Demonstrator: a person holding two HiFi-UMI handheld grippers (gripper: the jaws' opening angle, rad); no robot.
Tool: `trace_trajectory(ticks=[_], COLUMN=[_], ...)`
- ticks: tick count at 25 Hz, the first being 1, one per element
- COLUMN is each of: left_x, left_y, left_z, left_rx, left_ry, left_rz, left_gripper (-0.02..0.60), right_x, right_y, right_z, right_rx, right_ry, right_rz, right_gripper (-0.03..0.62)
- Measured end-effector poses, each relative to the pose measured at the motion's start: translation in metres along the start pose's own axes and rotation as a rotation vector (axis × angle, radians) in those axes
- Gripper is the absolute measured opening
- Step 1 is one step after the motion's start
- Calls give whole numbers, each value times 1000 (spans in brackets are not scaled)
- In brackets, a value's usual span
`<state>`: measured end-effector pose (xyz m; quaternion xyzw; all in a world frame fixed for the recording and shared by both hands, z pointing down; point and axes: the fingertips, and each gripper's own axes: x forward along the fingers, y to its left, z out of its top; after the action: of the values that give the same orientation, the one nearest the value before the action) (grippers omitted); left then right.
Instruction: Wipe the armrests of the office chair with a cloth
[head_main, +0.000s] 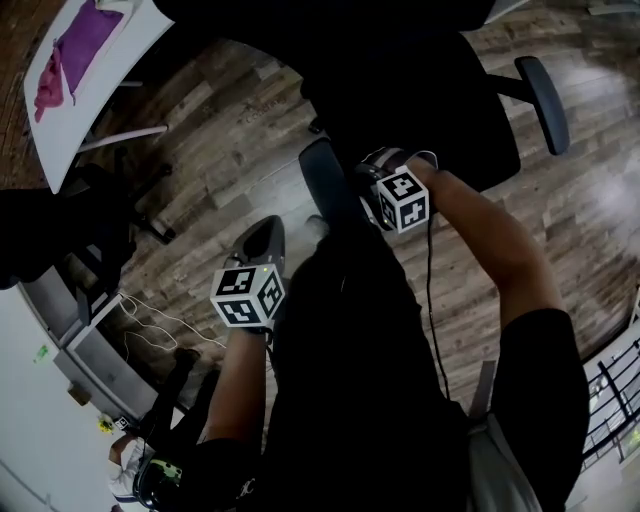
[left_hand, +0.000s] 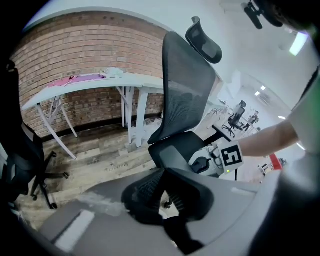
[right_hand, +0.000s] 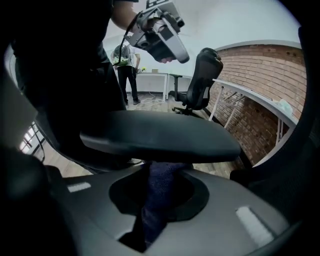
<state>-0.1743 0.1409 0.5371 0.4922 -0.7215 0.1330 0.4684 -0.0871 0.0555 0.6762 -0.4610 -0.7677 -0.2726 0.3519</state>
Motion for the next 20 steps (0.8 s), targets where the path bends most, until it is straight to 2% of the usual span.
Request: trace_trajectory(ticks=[3, 5, 8, 12, 14, 17, 20], left_x=[-9, -13, -15, -15, -15, -16, -20], left_y=[0, 3, 10, 26, 33, 50, 81], left_z=[7, 11, 14, 17, 15, 15, 17], left_rx=[8, 6, 8, 20, 30, 51, 59], left_ry=[-16, -30, -45, -54, -53, -61, -70], left_rz=[4, 5, -3, -26, -44, -84, -111], left_gripper=[6, 6, 6, 6, 6, 6, 6], right_x=[-11, -24, -54, -110, -132, -138, -122], right_y=[12, 8, -18, -67, -81, -85, -89], right_z=[-2, -4, -1, 25, 49, 94, 146], right_rx=[53, 143, 297, 474, 559, 657, 771], right_ry=[7, -4, -50, -147, -189, -233, -330], right_rz=[-9, -69, -234, -582, -718, -806, -884], right_gripper=[64, 64, 64, 64, 64, 64, 64])
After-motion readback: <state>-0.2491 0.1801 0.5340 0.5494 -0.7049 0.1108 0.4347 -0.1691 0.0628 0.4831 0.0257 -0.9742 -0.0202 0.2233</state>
